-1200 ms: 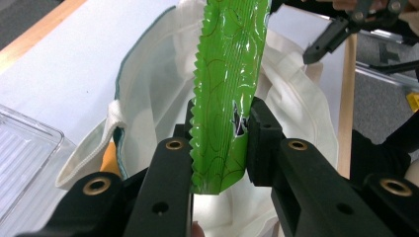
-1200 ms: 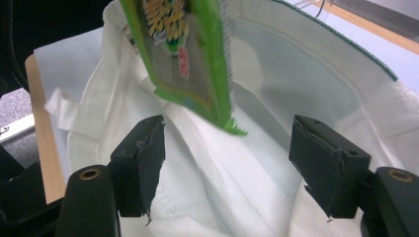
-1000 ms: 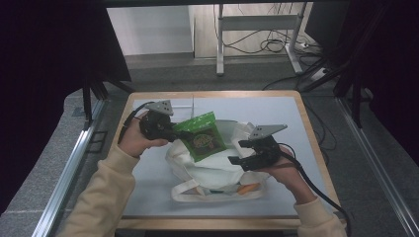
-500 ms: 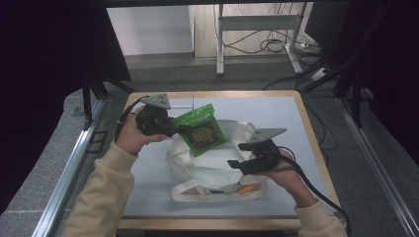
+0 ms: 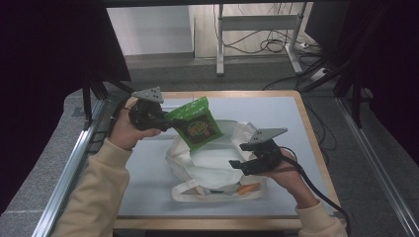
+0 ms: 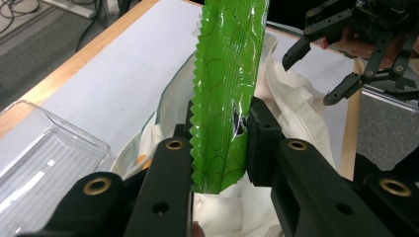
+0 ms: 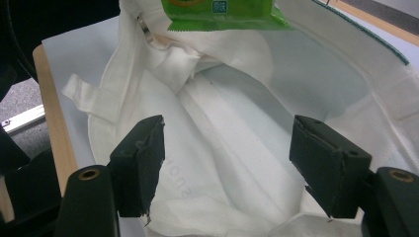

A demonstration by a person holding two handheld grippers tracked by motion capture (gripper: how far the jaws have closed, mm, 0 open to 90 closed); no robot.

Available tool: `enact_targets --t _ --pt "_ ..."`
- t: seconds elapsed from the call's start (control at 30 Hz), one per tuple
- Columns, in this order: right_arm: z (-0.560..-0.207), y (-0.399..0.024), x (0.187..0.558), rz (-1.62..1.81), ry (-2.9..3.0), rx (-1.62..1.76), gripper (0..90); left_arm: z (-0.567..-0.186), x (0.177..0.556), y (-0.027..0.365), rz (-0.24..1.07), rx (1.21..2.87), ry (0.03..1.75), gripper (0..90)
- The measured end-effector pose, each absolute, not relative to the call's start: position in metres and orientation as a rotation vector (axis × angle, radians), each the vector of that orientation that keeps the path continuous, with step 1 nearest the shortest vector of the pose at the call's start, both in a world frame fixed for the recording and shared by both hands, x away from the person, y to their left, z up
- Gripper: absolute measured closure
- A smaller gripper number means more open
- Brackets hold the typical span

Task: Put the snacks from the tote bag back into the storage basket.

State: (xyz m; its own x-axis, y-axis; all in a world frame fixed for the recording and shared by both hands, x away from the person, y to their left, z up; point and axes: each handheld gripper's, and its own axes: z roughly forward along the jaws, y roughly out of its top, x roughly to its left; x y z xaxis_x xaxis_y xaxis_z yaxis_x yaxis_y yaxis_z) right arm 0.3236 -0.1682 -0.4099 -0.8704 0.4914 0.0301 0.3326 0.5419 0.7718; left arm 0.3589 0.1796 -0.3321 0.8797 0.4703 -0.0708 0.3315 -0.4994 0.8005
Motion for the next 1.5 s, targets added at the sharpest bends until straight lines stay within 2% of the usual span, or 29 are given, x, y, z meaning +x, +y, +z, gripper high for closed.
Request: enact_targets --t 1.5 --pt "-0.412 -0.172 0.326 1.221 2.594 0.696 29.3 -0.303 0.372 0.202 0.259 2.111 0.616 76.0"
